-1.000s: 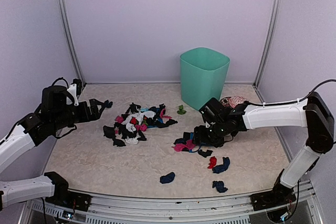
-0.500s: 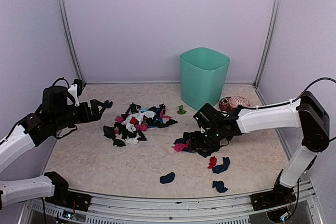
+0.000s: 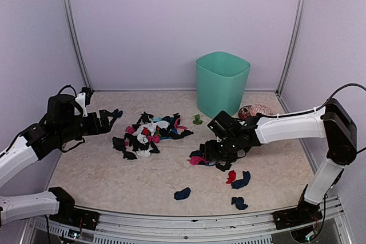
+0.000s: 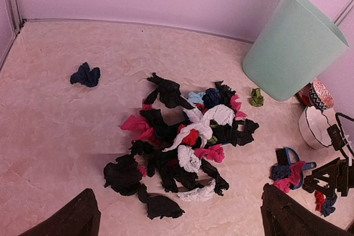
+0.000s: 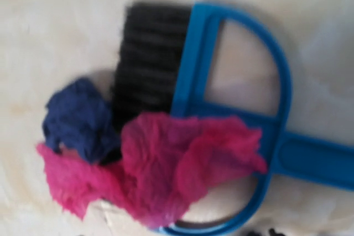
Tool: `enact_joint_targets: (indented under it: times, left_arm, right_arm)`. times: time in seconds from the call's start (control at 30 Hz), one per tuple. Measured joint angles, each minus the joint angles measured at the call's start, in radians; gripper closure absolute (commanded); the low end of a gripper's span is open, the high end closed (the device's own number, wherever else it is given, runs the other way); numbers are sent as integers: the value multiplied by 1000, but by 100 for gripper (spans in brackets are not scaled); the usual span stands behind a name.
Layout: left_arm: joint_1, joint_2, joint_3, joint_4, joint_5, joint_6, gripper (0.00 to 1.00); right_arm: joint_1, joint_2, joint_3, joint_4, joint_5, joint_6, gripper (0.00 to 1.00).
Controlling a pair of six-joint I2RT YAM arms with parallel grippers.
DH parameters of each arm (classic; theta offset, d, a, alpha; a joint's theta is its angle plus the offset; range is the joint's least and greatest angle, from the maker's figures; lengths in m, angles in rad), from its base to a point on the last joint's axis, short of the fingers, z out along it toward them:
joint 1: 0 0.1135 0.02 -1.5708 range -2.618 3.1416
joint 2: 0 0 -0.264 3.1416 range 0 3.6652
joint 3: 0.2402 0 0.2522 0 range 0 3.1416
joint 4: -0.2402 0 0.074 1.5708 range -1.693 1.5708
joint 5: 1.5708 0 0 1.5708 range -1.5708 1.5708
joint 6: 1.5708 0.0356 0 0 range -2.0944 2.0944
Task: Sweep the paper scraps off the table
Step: Pick up the broom from the center of the board.
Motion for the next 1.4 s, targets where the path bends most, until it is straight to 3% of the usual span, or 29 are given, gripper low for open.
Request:
enact_joint_targets:
  times: [1.4]
  left_arm:
    - [-9,20,0,-9,-25,-1,1]
  right_arm:
    - [-25,74,-22,-10,111,74,58]
